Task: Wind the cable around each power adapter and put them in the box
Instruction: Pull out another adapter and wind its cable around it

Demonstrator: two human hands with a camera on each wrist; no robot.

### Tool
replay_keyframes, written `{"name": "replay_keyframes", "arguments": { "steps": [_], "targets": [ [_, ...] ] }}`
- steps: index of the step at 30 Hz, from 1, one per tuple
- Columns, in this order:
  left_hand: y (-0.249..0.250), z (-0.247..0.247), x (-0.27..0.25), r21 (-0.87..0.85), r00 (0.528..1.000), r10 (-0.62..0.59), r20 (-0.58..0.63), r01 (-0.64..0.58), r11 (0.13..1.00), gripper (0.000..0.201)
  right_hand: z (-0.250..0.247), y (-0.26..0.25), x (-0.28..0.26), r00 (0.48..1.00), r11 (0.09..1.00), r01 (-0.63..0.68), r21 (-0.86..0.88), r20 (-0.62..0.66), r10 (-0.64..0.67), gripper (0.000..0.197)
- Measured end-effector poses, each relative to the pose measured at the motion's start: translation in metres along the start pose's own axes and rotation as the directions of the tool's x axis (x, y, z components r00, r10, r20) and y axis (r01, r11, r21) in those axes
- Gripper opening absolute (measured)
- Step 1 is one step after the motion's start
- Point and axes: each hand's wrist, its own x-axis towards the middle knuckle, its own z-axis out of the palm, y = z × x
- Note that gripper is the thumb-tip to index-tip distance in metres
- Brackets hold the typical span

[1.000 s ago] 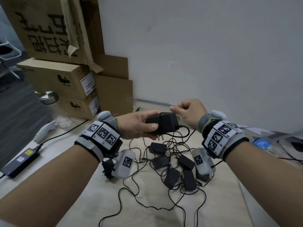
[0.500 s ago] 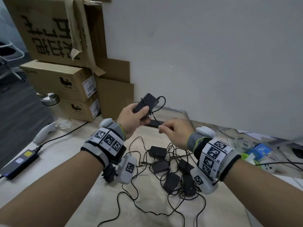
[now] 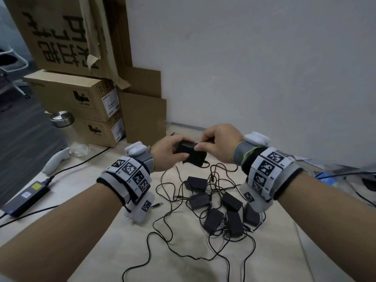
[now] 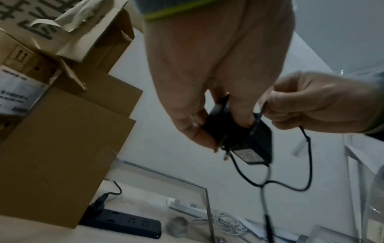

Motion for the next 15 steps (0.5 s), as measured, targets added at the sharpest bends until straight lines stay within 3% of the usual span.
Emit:
{"name": "replay_keyframes", "arguments": {
  "steps": [3, 7, 12, 15],
  "targets": [
    [0.010, -0.006, -0.007, -0.083, 0.990, 0.025, 0.141, -0.013, 0.996, 0.042, -0.004, 0.017, 0.007, 0.997, 0.984, -0.066, 0.166, -0.020, 0.070, 0.023],
    [0.018, -0.014, -0.012, -0.325, 0.973, 0.010, 0.232, 0.068, 0.943, 0.039, 0.001, 0.030, 0.003, 0.988, 0.872, -0.121, 0.474, -0.029, 0.154, 0.020],
    [0.028, -0.009, -0.009, -0.634, 0.935, 0.038, 0.353, 0.209, 0.745, 0.043, 0.024, 0.035, 0.000, 0.974, 0.745, -0.189, 0.639, 0.025, 0.226, 0.017],
    [0.034, -0.004, -0.006, -0.788, 0.976, -0.003, 0.217, 0.177, 0.590, 0.039, 0.034, 0.030, -0.006, 0.965, 0.666, -0.256, 0.701, 0.143, 0.221, 0.016]
  ]
}}
